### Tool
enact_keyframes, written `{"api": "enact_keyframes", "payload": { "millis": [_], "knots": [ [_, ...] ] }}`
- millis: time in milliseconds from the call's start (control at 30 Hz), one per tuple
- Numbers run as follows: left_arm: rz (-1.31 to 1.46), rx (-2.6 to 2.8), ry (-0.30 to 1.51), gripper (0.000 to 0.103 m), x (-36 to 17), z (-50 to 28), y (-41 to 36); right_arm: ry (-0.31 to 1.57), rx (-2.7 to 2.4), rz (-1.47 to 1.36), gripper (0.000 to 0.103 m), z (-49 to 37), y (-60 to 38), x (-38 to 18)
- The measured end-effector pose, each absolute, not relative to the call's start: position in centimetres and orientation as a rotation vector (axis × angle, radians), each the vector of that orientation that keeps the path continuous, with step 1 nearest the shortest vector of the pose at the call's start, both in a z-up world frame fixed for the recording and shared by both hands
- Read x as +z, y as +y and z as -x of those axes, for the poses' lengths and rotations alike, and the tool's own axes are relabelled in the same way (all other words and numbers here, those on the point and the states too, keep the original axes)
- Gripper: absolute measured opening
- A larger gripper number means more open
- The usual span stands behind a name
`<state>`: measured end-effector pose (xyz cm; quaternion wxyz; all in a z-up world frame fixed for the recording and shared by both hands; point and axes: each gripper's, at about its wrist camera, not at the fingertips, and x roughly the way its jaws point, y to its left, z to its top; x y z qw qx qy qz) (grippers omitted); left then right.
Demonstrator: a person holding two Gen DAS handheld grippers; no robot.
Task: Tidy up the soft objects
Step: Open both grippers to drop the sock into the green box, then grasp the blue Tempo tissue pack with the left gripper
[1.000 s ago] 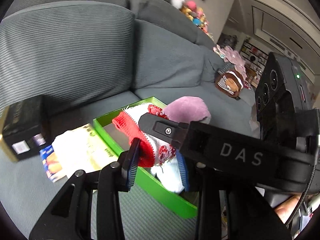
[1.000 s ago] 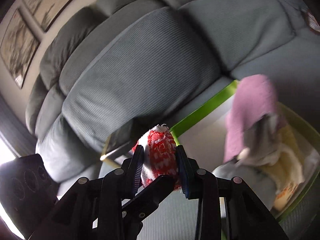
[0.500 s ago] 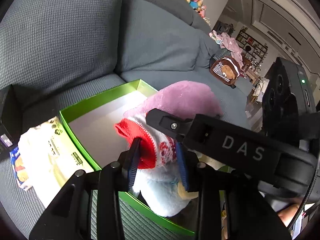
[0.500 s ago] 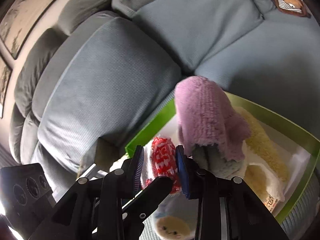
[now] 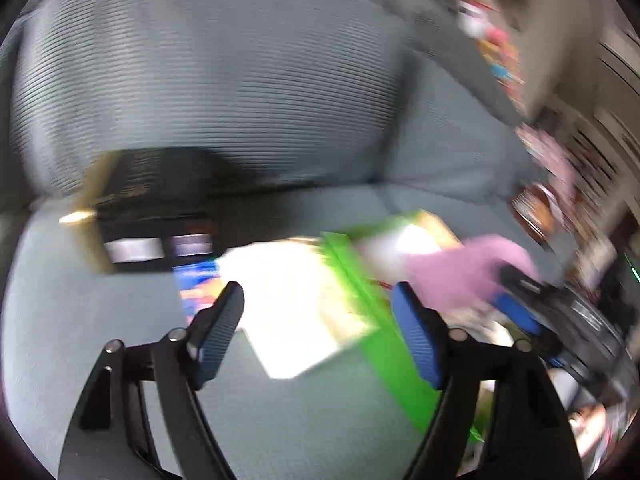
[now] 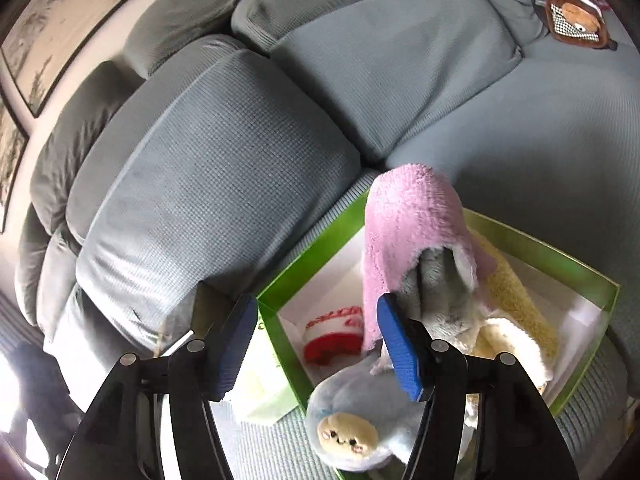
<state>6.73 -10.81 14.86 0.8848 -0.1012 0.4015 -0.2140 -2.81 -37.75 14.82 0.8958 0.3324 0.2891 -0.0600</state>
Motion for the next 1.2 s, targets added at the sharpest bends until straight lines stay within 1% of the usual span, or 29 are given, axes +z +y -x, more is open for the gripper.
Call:
{"api": "enact_keyframes", "payload": {
  "millis": [133,267,300,400,467,533,567,633,667,700,733,833,933,1067,1200],
  "knots": [
    [0.316,-0.257,0.931,0.077,12.2,-8.5,-5.8,0.59,-0.139,-0.688,0.063,3.2,-37.5,15.1],
    [0.39,-0.253,1.016,0.075,8.6,-9.8,-4.1,0.598,-0.14,-0.693,0.063,2.9,-37.3,15.0],
    [0.415,-0.253,1.035,0.073,7.8,-10.2,-4.0,0.6,-0.141,-0.691,0.063,2.9,-37.3,15.0],
    [0.509,-0.293,1.075,0.059,5.7,-10.9,-4.2,0.6,-0.152,-0.678,0.063,3.0,-37.2,15.2],
    [0.523,-0.297,1.101,0.057,4.6,-11.3,-4.6,0.597,-0.16,-0.67,0.063,3.0,-37.1,15.3],
    [0.524,-0.287,1.111,0.051,4.2,-11.5,-5.0,0.596,-0.165,-0.671,0.063,3.0,-37.2,15.2],
    [0.537,-0.301,1.112,0.049,4.0,-11.6,-5.0,0.598,-0.167,-0.671,0.063,2.9,-37.1,15.2],
    [0.589,-0.358,1.114,0.039,3.3,-11.8,-5.4,0.603,-0.169,-0.669,0.063,2.7,-37.0,15.2],
    [0.594,-0.362,1.128,0.039,2.7,-12.0,-5.7,0.607,-0.17,-0.667,0.063,2.7,-36.9,15.2],
    [0.585,-0.355,1.118,0.038,2.6,-12.0,-5.9,0.61,-0.171,-0.662,0.063,2.6,-36.7,15.2],
    [0.574,-0.351,1.105,0.035,2.9,-11.9,-6.0,0.612,-0.171,-0.655,0.063,2.5,-36.6,15.2],
    [0.555,-0.328,1.096,0.03,3.2,-11.3,-5.9,0.619,-0.16,-0.636,0.063,2.3,-36.1,15.3],
    [0.527,-0.27,1.119,0.029,3.8,-10.3,-5.1,0.621,-0.138,-0.637,0.063,2.3,-35.7,15.4],
    [0.405,-0.188,1.123,0.029,5.5,-7.9,-3.8,0.658,-0.03,-0.62,0.063,1.7,-33.9,15.7],
    [0.389,-0.158,1.147,0.029,5.9,-5.2,-1.4,0.764,0.154,-0.589,0.063,0.0,-29.9,15.4]
  ]
}}
